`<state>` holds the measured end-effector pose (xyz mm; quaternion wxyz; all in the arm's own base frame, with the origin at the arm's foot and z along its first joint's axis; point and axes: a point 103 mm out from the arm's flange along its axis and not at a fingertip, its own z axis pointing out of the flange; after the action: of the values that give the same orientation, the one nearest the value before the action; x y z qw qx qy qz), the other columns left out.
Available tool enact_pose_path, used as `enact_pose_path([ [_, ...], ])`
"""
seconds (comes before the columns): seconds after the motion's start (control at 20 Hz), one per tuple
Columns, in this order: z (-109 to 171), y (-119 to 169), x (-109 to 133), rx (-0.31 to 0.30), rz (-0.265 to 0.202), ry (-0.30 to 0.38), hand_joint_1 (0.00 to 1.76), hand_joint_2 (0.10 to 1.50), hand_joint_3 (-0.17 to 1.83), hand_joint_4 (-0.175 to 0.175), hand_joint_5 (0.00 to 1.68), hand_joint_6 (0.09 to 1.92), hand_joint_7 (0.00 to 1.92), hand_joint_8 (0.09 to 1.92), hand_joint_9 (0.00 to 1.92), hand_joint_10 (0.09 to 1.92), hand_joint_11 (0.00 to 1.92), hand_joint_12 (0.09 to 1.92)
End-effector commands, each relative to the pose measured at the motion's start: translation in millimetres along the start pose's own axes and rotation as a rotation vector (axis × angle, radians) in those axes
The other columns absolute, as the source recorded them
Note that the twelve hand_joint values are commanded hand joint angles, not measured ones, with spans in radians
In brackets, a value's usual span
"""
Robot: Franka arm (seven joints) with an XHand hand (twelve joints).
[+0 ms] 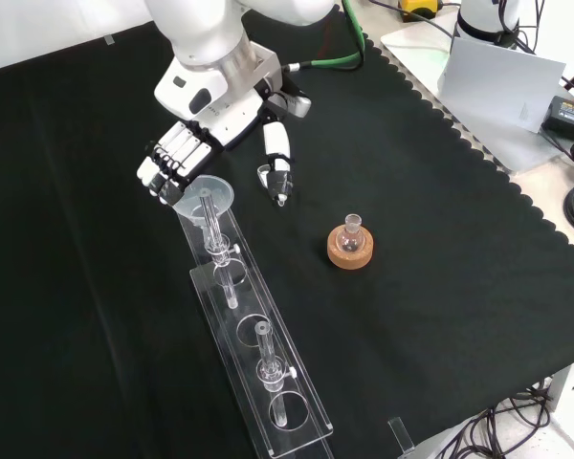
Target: Pick up the funnel from the transparent funnel stand.
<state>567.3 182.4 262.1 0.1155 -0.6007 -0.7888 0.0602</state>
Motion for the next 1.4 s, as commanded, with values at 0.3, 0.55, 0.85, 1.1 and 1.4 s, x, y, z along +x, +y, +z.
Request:
enact_pose_path([
  [0.3,17.2,6.5,-6.9,0.053,0.001,-0.049,0.30,0.70,-0.01,0.010,0.00,0.09,0.00,0.09,0.00,0.09,0.00,0.09],
  [0.55,14.6,15.8,-18.0,0.050,0.039,-0.017,0.33,0.70,-0.01,0.008,0.00,0.09,0.00,0.09,0.00,0.09,0.00,0.09],
  [0.85,13.1,22.8,-30.8,0.058,0.084,-0.007,0.35,0.70,-0.01,0.009,0.00,0.09,0.00,0.09,0.00,0.09,0.00,0.09],
  [1.1,15.1,19.7,-35.2,0.077,0.083,-0.020,0.37,0.69,-0.02,0.012,0.00,0.09,0.00,0.09,0.00,0.09,0.03,0.09],
  [1.4,14.5,13.8,-30.3,0.089,0.065,-0.026,0.36,0.67,0.00,0.002,0.00,0.09,0.03,0.09,0.00,0.09,0.00,0.39],
])
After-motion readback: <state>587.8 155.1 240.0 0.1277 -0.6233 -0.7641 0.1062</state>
